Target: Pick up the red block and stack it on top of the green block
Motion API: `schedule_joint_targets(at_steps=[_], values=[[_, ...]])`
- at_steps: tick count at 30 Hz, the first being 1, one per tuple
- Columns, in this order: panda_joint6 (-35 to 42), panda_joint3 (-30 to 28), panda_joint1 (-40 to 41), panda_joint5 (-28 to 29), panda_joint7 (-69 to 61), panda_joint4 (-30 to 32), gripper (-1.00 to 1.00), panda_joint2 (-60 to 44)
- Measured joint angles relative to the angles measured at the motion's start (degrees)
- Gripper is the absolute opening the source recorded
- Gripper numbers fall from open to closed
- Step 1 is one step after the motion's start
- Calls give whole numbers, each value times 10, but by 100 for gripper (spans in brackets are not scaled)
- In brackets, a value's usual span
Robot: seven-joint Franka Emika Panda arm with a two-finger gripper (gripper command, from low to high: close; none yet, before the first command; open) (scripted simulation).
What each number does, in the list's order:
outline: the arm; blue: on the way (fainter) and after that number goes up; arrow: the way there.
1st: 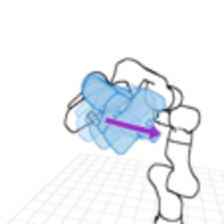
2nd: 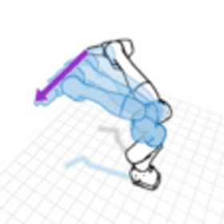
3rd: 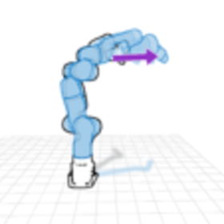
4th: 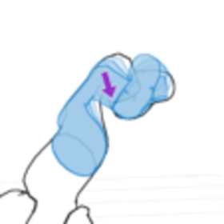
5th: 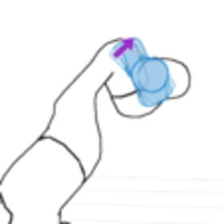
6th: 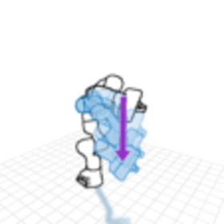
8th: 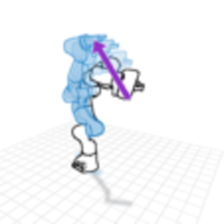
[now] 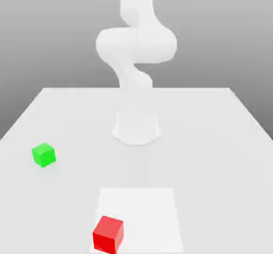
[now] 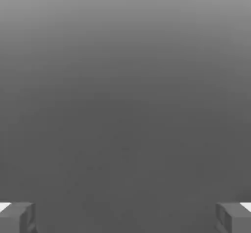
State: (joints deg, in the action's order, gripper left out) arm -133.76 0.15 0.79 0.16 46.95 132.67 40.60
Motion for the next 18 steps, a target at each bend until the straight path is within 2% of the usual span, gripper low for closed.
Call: schedule_joint_targets(at_steps=[18], values=[[-143, -7, 43, 8, 78, 64, 0, -377]])
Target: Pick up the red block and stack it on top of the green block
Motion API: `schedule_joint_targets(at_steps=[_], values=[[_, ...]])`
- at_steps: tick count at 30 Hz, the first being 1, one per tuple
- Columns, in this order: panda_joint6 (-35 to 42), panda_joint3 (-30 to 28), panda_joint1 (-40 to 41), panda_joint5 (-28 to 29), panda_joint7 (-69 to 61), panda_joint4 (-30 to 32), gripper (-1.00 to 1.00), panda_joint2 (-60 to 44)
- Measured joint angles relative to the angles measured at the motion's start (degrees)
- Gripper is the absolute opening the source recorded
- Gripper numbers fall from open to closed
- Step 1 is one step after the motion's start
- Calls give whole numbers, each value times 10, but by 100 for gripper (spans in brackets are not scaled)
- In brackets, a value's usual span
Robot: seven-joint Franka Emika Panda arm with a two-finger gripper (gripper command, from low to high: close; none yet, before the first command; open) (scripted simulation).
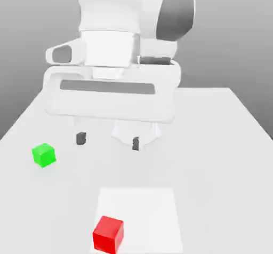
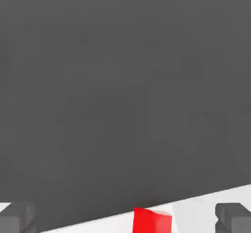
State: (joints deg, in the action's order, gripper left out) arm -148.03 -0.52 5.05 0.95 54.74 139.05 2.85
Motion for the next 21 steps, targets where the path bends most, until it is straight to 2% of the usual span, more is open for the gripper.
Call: schedule_joint_targets(at_steps=[6, 11, 12, 18, 21], values=[[-47, -4, 10, -11, 16, 21, 0, -125], [-123, -2, 13, -16, 17, 13, 0, -228], [-137, -1, 14, -17, 16, 10, -100, -245], [-144, 0, 14, -16, 17, 9, -100, -253], [-113, -1, 14, -15, 18, 15, -100, -216]])
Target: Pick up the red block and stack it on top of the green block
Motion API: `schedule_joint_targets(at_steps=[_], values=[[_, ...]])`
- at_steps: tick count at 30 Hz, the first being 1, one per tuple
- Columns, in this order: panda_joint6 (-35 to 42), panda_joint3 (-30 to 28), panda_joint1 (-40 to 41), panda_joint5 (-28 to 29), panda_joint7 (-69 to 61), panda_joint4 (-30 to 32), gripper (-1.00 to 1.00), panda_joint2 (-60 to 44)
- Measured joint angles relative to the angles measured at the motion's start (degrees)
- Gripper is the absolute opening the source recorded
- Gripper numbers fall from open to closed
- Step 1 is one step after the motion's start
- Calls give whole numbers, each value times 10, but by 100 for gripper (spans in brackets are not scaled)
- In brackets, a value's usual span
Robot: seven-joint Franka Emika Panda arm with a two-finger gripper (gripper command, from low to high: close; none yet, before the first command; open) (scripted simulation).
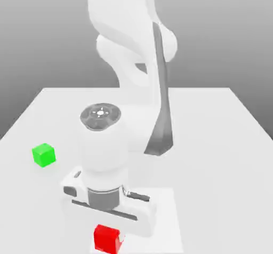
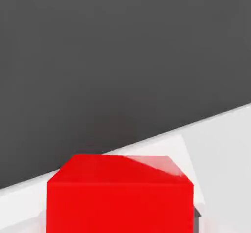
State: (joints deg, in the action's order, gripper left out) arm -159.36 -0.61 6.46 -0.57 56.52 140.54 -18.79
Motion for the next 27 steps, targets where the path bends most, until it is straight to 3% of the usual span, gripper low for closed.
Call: schedule_joint_targets(at_steps=[3, 7, 18, 22, 27], values=[[47, -5, 2, 3, 6, 11, -100, 58], [59, -73, 46, 41, 95, 61, -100, 122], [67, -180, 291, 126, 357, 215, -100, 289], [54, -214, 352, 121, 414, 260, -100, 321], [-29, -233, 329, 55, 376, 263, -100, 238]])
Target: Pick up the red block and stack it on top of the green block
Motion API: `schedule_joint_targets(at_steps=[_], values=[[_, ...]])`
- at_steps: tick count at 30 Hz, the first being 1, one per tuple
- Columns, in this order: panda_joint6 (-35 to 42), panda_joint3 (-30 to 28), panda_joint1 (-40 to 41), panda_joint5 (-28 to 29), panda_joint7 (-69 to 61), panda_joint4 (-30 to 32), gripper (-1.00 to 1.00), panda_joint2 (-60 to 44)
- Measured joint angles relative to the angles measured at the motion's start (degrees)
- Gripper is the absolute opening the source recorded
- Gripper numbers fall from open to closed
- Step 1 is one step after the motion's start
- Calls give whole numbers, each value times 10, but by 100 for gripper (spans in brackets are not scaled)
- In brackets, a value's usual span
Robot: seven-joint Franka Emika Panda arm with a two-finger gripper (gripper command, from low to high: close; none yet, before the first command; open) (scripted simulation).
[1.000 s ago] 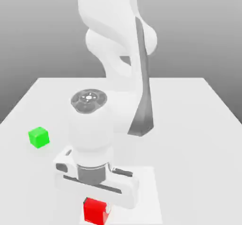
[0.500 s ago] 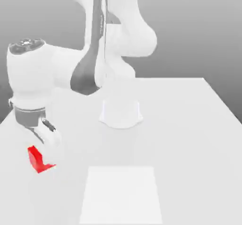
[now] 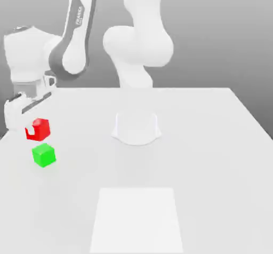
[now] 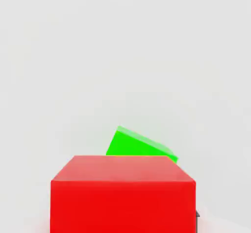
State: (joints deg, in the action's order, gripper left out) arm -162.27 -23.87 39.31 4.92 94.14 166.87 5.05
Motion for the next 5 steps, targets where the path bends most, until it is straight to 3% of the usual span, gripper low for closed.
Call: schedule_joint_targets(at_steps=[2, 3, 5], values=[[-38, 5, -9, -49, -34, 0, -100, -41], [-53, 12, -11, -74, -51, -1, 100, -58], [-53, 12, -18, -74, -51, -1, 100, -58]])
